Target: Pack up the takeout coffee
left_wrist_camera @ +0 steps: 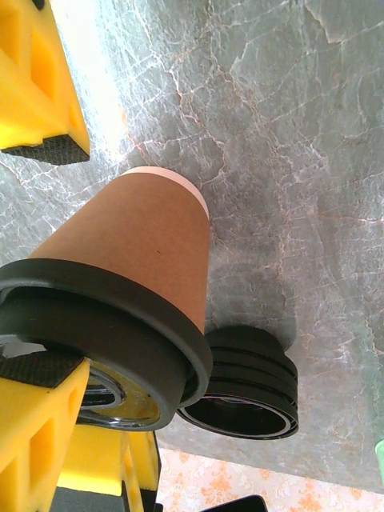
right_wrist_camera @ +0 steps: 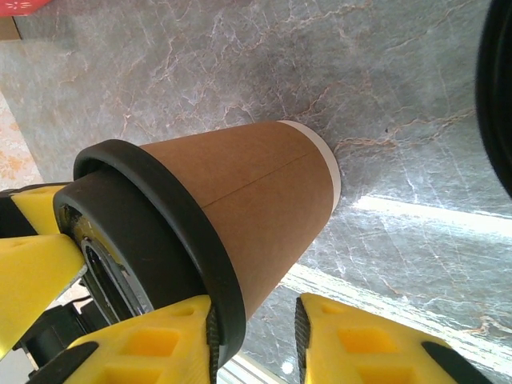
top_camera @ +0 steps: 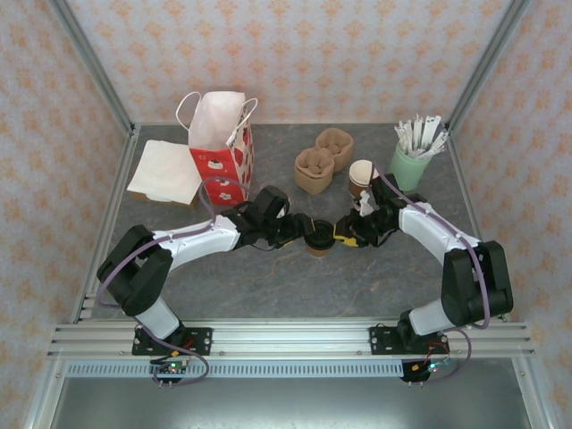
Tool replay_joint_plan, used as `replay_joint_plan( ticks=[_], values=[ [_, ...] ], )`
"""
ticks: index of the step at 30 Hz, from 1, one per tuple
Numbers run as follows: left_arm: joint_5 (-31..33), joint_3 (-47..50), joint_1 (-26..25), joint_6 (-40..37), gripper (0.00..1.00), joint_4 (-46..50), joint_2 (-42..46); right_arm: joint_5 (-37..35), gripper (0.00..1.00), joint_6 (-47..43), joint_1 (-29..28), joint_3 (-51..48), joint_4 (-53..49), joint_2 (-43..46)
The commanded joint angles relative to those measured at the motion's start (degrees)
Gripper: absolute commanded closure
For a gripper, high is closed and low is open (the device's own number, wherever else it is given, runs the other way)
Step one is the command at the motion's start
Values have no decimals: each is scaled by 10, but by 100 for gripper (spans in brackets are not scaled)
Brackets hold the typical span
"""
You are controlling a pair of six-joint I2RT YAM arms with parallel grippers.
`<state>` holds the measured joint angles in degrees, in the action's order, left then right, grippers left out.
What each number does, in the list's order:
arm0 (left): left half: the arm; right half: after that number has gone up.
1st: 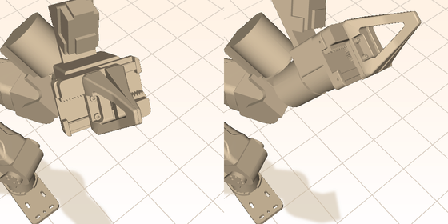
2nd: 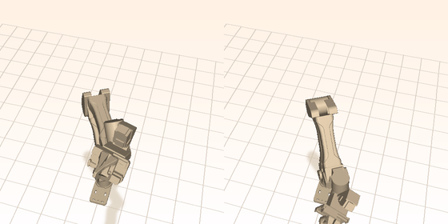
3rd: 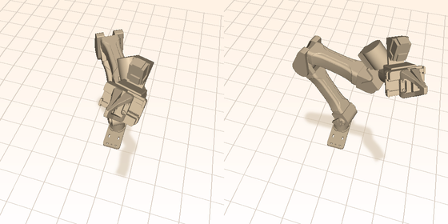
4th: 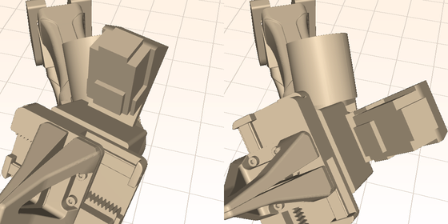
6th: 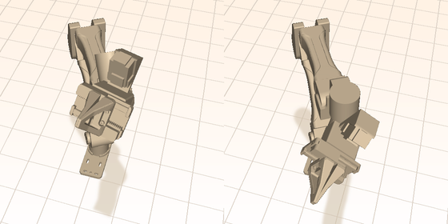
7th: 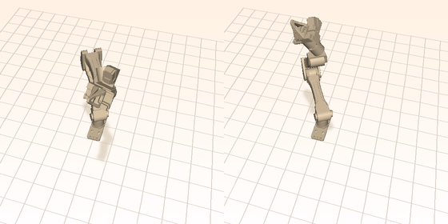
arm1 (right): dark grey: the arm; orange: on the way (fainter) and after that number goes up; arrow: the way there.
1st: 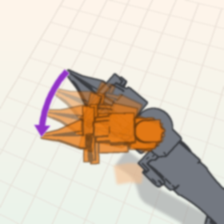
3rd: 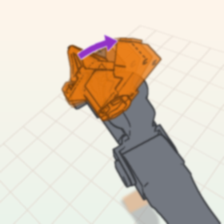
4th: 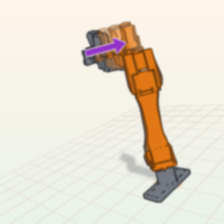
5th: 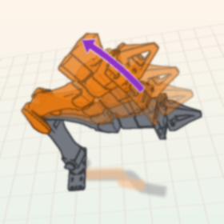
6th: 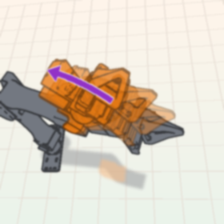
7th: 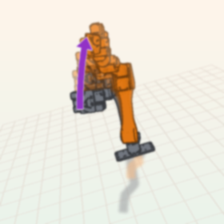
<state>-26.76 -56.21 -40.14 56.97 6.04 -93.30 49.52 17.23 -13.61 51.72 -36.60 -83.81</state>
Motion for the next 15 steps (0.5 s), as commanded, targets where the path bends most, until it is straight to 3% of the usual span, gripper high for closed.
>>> replay_joint_plan(
  ticks=[1, 15],
  values=[
    [20, 2, -4, -5, 35, 48, -16, -80, 69, -12, -14, -17, -54, -34],
    [16, -33, -3, -23, 31, 55, 18, -52, 65, -3, -15, 13, -30, 2]
  ],
)
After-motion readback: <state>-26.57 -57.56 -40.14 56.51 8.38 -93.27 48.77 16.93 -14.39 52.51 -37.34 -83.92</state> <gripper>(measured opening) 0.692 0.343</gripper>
